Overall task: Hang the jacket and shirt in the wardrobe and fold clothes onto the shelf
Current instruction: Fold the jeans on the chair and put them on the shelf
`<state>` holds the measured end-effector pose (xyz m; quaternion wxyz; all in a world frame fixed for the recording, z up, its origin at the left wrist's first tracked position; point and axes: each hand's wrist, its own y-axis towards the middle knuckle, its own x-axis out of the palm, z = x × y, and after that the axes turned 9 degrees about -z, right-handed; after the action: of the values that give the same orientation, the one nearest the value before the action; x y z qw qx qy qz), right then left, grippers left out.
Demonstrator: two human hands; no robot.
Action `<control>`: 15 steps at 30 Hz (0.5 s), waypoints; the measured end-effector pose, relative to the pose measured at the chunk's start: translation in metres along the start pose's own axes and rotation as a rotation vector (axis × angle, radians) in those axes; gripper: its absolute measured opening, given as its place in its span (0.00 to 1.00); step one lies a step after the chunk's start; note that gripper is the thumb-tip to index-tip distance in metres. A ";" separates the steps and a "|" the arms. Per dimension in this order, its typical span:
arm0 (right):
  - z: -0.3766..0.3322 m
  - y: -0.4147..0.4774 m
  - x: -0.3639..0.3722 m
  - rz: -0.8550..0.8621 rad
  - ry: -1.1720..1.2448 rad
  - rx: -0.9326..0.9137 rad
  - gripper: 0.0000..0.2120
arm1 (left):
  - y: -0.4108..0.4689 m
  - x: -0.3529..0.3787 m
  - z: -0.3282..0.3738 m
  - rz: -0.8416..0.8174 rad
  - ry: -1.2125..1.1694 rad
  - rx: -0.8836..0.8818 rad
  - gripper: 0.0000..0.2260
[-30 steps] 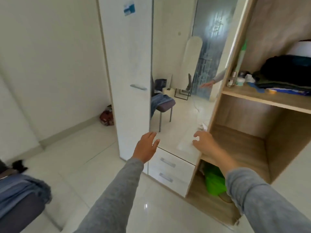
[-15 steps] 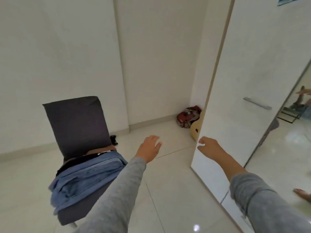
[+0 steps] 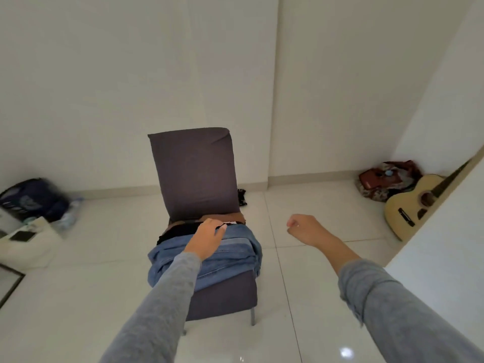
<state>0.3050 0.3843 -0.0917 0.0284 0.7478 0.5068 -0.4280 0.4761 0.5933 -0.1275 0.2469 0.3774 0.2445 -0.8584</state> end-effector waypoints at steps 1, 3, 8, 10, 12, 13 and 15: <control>0.000 0.021 0.001 -0.015 0.015 -0.001 0.09 | 0.013 -0.001 -0.008 0.000 -0.005 -0.031 0.16; 0.000 0.051 0.003 -0.058 0.037 0.003 0.10 | 0.031 -0.002 -0.018 -0.011 -0.001 -0.089 0.15; 0.005 0.121 0.012 -0.170 0.083 0.058 0.10 | 0.082 -0.001 -0.031 -0.134 0.022 -0.156 0.15; 0.011 0.151 0.017 -0.198 0.134 0.115 0.08 | 0.112 0.003 -0.038 -0.197 0.028 -0.169 0.15; 0.015 0.162 0.024 -0.223 0.165 0.165 0.07 | 0.128 0.005 -0.040 -0.226 0.025 -0.143 0.14; 0.018 0.171 0.028 -0.225 0.179 0.194 0.08 | 0.142 0.008 -0.046 -0.242 0.043 -0.143 0.14; 0.027 0.191 0.040 -0.221 0.215 0.250 0.14 | 0.176 0.009 -0.050 -0.310 0.041 -0.167 0.12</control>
<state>0.4430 0.3079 -0.2102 -0.1660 0.7268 0.5288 -0.4057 0.6044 0.4884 -0.2050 0.1371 0.3308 0.3753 -0.8549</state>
